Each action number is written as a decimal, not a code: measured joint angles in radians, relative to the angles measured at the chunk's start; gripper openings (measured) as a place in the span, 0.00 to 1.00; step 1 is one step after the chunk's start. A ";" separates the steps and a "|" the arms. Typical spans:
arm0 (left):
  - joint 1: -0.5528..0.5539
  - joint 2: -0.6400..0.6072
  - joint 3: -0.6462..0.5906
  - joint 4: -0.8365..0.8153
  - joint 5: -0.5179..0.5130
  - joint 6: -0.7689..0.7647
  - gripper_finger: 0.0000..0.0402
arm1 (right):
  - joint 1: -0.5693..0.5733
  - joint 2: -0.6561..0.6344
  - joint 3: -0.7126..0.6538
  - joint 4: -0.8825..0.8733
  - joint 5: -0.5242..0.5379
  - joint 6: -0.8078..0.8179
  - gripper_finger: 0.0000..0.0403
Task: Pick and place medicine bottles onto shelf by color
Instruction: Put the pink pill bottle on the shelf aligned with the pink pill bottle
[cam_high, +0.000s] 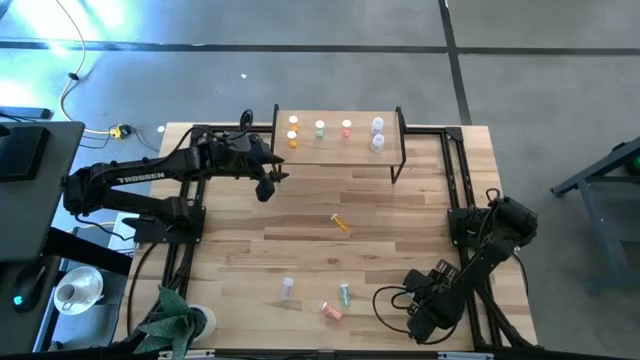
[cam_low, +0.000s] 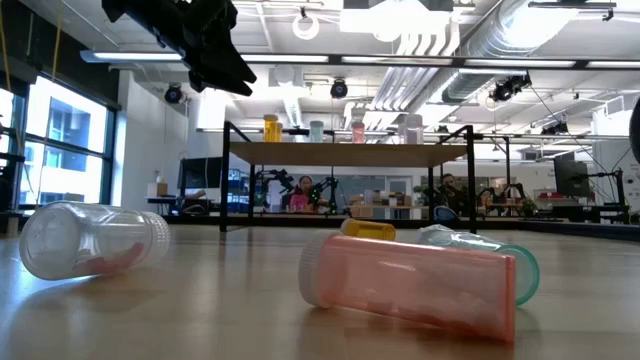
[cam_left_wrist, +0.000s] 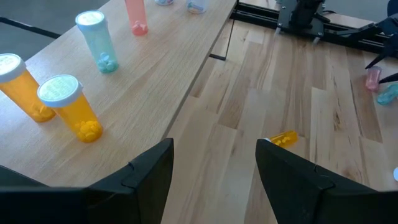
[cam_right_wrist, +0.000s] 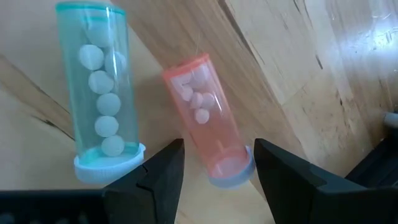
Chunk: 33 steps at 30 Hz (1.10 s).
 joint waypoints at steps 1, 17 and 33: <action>0.000 0.000 0.000 0.000 0.000 0.000 0.54 | 0.000 0.000 0.000 0.000 0.000 -0.001 0.47; 0.000 0.000 0.000 -0.033 0.000 -0.002 0.54 | -0.007 0.004 -0.005 -0.006 0.026 -0.010 0.25; 0.000 0.000 0.000 -0.037 0.149 -0.071 0.54 | -0.105 -0.097 -0.005 -0.081 0.186 -0.099 0.24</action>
